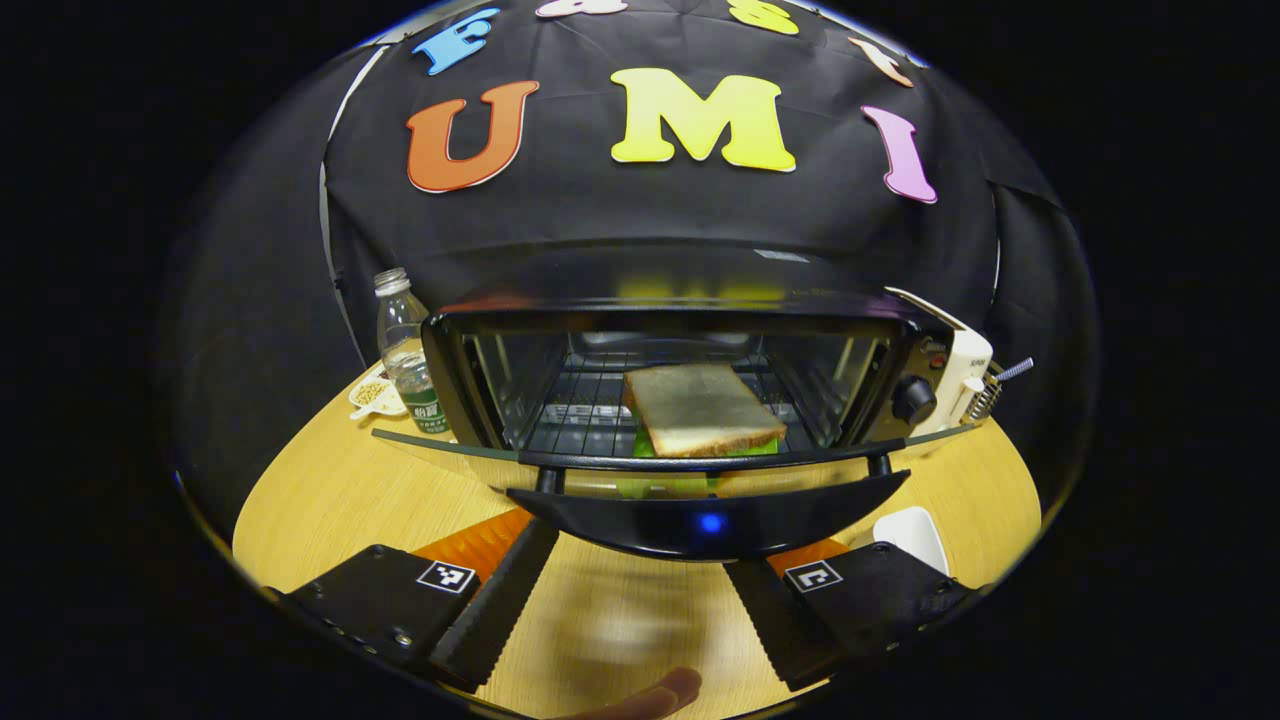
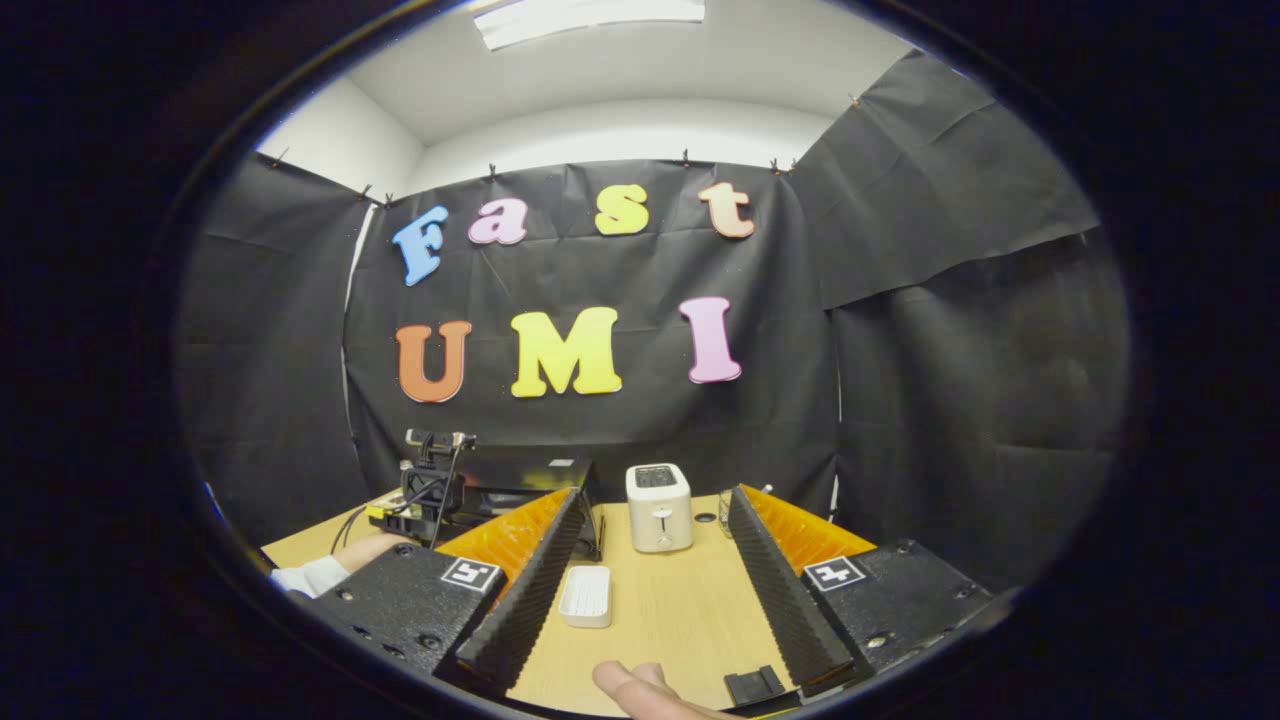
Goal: Open the electric oven with the left hand, put the food in, and close the electric oven.
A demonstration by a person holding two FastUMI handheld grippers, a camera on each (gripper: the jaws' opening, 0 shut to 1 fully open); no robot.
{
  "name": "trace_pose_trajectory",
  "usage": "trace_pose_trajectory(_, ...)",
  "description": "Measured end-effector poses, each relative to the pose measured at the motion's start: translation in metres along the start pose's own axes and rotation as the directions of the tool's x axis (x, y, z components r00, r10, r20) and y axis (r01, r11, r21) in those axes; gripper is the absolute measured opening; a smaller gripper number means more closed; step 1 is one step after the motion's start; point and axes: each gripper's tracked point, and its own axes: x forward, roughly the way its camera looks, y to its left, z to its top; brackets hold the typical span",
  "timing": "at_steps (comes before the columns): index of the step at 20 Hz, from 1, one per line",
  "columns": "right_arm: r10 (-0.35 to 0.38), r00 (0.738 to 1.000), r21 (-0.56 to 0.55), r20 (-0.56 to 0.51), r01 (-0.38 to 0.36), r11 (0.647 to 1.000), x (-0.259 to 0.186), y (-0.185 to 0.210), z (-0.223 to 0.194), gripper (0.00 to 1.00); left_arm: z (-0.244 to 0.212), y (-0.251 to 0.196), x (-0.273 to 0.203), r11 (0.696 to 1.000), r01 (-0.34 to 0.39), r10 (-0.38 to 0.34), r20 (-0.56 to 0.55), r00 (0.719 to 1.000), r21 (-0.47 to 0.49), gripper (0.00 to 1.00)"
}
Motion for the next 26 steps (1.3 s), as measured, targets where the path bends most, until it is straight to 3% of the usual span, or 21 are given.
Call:
trace_pose_trajectory(3,-0.013,1.000,-0.007,-0.010,0.013,1.000,0.001,-0.005,-0.003,0.87,0.025,0.014,0.002,0.999,-0.029,0.030,0.043,0.999,-0.034,0.97)
trace_pose_trajectory(4,-0.022,1.000,-0.011,-0.013,0.022,1.000,0.003,-0.007,-0.002,0.87,0.031,0.011,-0.003,0.999,-0.006,0.009,0.056,0.998,-0.050,0.96)
trace_pose_trajectory(10,-0.026,0.999,-0.011,-0.022,0.026,1.000,0.001,-0.005,-0.001,0.87,0.054,0.008,-0.076,0.998,0.041,-0.030,0.192,0.981,-0.053,0.93)
trace_pose_trajectory(15,-0.039,0.999,-0.021,-0.004,0.039,0.999,-0.008,-0.004,0.007,0.87,0.087,0.007,-0.158,0.998,0.065,-0.052,0.351,0.935,-0.026,0.93)
trace_pose_trajectory(21,-0.011,1.000,-0.025,-0.008,0.011,1.000,-0.015,0.003,0.009,0.87,0.107,0.002,-0.273,0.994,0.102,-0.102,0.515,0.851,0.029,0.93)
trace_pose_trajectory(22,-0.011,1.000,-0.025,-0.006,0.011,1.000,-0.017,0.003,0.010,0.95,0.108,0.007,-0.294,0.995,0.082,-0.096,0.533,0.841,0.050,0.93)
trace_pose_trajectory(26,-0.013,1.000,-0.027,-0.005,0.013,1.000,-0.020,0.005,0.011,0.95,0.092,0.021,-0.348,0.996,-0.011,-0.040,0.576,0.816,0.085,0.93)
